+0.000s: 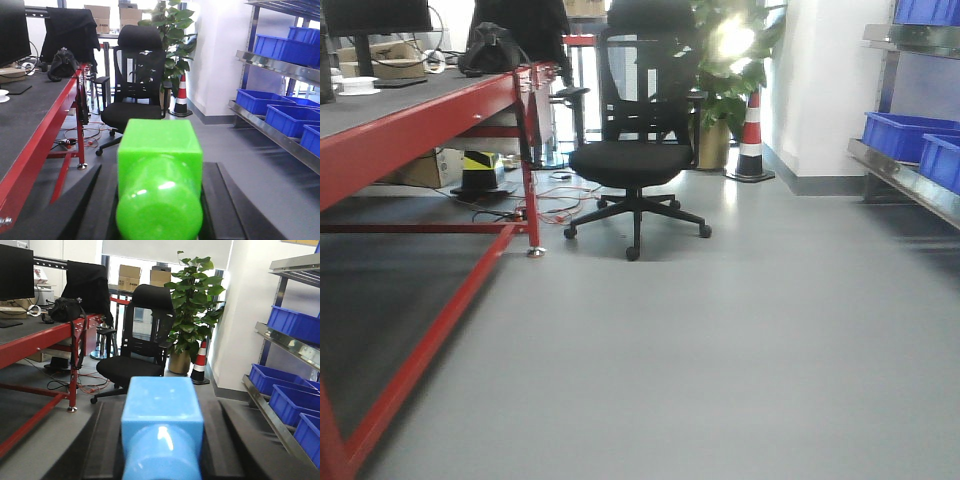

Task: Grab block from conveyor and place in blue bin
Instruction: 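Drive the base away from the conveyor toward the blue-bin shelves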

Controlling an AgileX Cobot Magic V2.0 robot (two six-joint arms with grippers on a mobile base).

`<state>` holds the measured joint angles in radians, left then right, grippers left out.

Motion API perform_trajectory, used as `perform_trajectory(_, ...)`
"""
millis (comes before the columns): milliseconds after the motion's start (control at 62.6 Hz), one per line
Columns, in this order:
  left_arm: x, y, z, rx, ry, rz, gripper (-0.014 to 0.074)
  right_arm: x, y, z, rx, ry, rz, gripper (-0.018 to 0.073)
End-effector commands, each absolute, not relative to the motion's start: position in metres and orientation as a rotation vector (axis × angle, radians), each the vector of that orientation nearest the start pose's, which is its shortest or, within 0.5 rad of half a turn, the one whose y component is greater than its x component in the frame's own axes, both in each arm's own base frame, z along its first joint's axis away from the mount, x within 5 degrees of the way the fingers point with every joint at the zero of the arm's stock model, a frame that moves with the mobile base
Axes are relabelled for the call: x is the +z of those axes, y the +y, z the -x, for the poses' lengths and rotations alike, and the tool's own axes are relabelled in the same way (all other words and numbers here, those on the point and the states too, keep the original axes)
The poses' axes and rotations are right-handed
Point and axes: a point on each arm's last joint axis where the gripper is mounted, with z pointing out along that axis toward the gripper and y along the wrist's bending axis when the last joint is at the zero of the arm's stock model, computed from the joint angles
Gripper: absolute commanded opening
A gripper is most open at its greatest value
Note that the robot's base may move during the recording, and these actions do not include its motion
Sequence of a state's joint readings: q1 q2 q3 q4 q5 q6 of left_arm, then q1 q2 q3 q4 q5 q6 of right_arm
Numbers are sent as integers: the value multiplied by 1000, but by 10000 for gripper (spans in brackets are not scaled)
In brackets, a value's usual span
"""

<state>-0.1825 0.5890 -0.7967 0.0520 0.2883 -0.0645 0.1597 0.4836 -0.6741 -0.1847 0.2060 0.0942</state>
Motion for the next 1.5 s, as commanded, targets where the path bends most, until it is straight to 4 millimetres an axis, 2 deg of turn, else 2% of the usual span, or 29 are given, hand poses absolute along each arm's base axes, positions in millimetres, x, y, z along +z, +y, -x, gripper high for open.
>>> perform_trajectory(0, 410, -19, -108, -146, 1532, -127, -111, 386, 12, -92, 25, 1472, 163, -162)
perform_trajectory(1485, 410, -19, -108, -146, 1532, -127, -111, 386, 12, -92, 25, 1472, 163, -162)
